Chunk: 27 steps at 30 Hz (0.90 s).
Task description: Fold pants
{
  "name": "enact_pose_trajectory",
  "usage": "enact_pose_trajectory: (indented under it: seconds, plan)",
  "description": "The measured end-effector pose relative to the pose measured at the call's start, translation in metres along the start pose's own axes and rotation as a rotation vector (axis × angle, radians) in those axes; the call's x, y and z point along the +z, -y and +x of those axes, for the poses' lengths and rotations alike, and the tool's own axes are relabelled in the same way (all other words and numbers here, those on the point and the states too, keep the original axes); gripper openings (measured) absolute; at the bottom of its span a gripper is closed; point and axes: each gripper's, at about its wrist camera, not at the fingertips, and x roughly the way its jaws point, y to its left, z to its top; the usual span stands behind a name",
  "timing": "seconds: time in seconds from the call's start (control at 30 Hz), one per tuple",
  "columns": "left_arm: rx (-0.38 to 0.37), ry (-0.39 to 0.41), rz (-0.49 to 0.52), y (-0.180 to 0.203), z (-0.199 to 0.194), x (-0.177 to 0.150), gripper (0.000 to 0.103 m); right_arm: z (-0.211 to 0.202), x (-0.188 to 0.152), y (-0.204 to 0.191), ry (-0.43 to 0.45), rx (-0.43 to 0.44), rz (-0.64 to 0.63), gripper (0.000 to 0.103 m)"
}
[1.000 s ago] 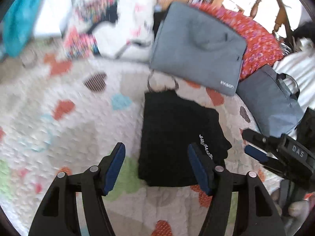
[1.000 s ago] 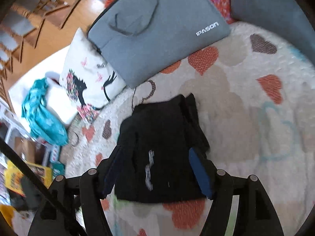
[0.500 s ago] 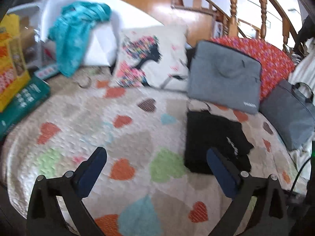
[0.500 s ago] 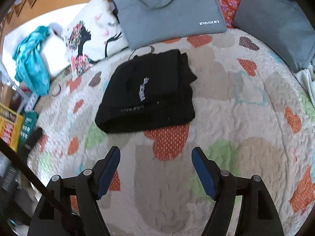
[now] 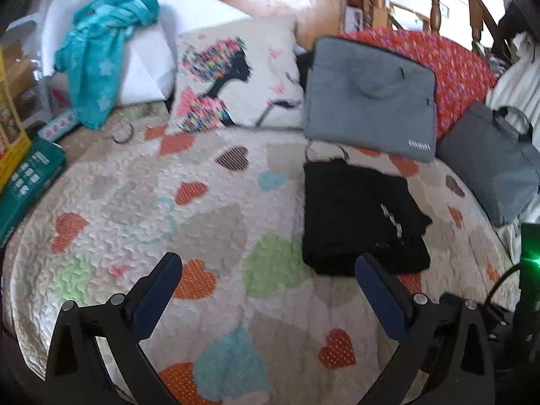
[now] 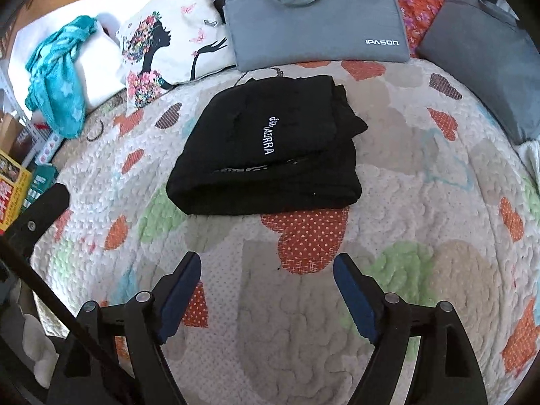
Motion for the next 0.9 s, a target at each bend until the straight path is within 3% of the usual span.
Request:
enact_pose_trajectory:
  seconds: [0.37,0.9]
  plan:
    - [-0.066,-0.135,-0.039,-0.001,0.021,-0.007,0.102,0.003,0.004,0.002,0.009,-0.197,-0.067,0.086]
    - [-0.092,-0.233,-0.052,-0.001,0.040,-0.013,0.102,0.013,0.003,-0.003,-0.018,-0.235,-0.104,0.087]
